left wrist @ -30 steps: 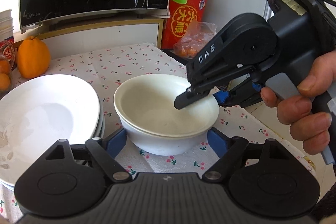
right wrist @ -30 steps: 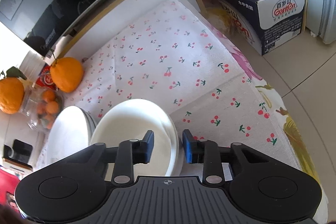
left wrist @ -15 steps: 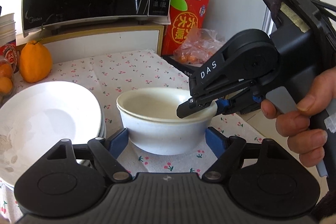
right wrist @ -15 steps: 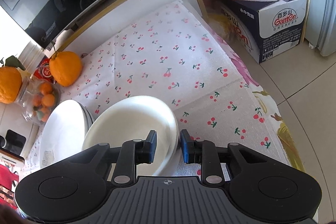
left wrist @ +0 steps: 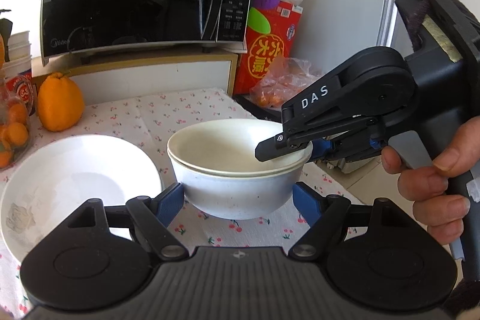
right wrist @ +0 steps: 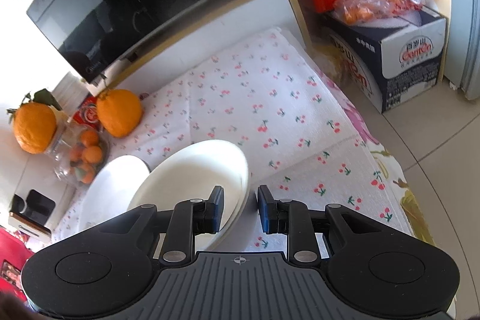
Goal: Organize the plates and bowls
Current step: 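Lift the bowl stack and carry it over the blue-rimmed plate stack, then lower the bowl stack onto the center of the plate stack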
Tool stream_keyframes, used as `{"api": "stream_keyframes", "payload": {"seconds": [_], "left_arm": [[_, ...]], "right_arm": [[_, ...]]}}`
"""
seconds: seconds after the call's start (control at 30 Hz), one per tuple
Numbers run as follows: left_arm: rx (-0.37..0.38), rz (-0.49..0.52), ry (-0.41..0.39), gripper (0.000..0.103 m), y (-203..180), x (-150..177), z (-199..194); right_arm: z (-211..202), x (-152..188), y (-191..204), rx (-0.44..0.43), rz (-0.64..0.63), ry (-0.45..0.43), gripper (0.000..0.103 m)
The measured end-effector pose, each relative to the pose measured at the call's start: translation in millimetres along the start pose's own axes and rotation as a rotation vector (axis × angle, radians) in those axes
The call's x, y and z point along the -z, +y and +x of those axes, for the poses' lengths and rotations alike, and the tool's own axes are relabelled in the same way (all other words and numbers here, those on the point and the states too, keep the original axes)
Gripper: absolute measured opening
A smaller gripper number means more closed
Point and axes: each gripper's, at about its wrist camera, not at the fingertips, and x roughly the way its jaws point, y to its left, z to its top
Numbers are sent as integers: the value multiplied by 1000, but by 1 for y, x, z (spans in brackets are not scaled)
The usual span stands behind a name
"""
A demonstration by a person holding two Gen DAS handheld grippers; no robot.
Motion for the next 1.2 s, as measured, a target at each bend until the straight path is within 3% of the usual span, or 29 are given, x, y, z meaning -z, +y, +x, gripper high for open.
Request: {"api": "stream_keyframes", "payload": {"seconds": [0.2,0.7,1.07,1.2], "left_arm": [[-22,-2,-7,77,9,-9,-15],[-124,122,38,77,43,-38,-43],[-112,-35,79,77,93,-27,-39],[-117,-17,80,77,99,-26,-36]], "right_arm": [[-9,-6,16,-60,-13,-52,24],[2,-6,75,-187,-29,-87,24],[22,16,116,-161,-135,-111,24],[33,21,122,-150,-152,-126,24]]}}
